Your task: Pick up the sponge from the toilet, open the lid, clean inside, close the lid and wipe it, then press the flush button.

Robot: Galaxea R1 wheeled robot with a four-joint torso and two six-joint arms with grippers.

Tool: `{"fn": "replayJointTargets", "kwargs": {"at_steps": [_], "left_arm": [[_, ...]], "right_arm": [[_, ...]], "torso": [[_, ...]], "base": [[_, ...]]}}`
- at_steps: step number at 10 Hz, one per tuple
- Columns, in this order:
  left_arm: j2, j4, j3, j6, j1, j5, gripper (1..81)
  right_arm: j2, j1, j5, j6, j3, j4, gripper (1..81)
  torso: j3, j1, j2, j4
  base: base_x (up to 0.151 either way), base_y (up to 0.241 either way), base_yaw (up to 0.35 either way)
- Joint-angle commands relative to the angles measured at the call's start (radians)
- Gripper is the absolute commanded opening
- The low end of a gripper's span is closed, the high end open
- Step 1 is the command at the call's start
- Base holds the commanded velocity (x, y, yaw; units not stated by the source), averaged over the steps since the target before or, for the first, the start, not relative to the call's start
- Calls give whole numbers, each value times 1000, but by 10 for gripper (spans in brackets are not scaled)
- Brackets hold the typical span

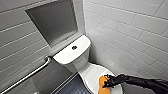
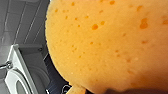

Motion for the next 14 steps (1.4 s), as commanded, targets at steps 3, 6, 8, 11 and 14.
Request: {"fn": "replayJointTargets", "kwargs": {"at_steps": [3, 6, 8, 11, 14], "left_arm": [[-12, -4, 1, 6, 27, 92, 811], [-9, -6, 1, 6, 33, 93, 811], [-13, -7, 3, 6, 51, 92, 811], [-16, -9, 3, 4, 70, 92, 811], [-18, -9, 3, 4, 84, 90, 811]], "right_arm": [[159, 205, 100, 109, -265, 31, 10], [167, 197, 209, 171, -317, 31, 10], [172, 188, 299, 259, -382, 31, 10], [167, 100, 418, 428, -450, 31, 10], [121, 30, 508, 486, -435, 36, 10]], "torso": [[0, 0, 0, 0], [0, 0, 0, 0], [0, 0, 0, 0], [0, 0, 0, 0], [0, 0, 0, 0]], "base": [[0, 0, 0], [0, 0, 0], [0, 0, 0], [0, 0, 0], [0, 0, 0]]}}
